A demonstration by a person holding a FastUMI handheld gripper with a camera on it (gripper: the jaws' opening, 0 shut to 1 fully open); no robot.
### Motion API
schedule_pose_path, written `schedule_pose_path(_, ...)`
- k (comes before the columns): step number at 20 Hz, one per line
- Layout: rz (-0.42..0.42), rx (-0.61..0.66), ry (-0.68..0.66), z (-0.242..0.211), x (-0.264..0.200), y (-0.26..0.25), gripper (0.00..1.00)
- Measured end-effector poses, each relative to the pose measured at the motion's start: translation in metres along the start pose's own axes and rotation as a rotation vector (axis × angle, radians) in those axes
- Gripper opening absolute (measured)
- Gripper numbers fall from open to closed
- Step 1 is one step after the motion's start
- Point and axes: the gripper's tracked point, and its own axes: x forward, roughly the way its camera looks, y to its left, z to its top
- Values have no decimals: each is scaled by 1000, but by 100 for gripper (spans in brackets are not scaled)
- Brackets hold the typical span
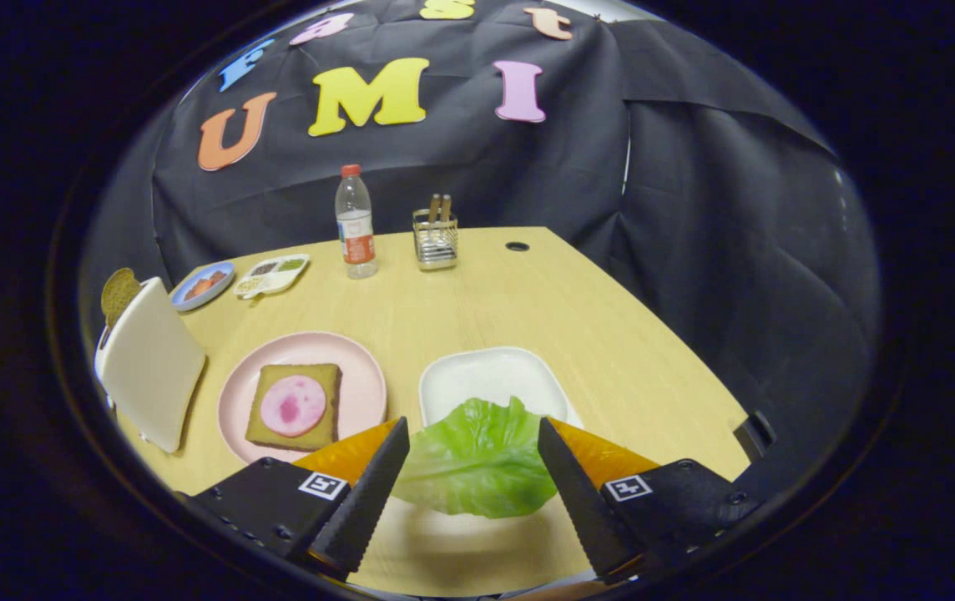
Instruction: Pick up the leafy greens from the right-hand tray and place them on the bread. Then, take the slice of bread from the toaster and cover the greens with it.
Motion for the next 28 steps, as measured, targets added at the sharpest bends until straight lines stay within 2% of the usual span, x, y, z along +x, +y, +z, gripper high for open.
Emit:
schedule_pose_path(7,-27,44,105,-49,31,6,95)
schedule_pose_path(13,-33,83,28,-55,25,6,95)
schedule_pose_path(14,-9,81,15,-58,25,13,94)
schedule_pose_path(16,0,103,-10,-60,32,13,75)
schedule_pose_path(18,23,113,-2,-59,32,19,77)
schedule_pose_path(21,27,43,37,-59,36,27,42)
schedule_pose_path(22,67,35,37,-58,38,38,31)
schedule_pose_path(24,63,43,31,-59,37,37,9)
schedule_pose_path(25,64,50,17,-54,37,36,8)
schedule_pose_path(26,63,46,23,-59,33,36,1)
schedule_pose_path(28,42,27,1,-57,23,32,1)
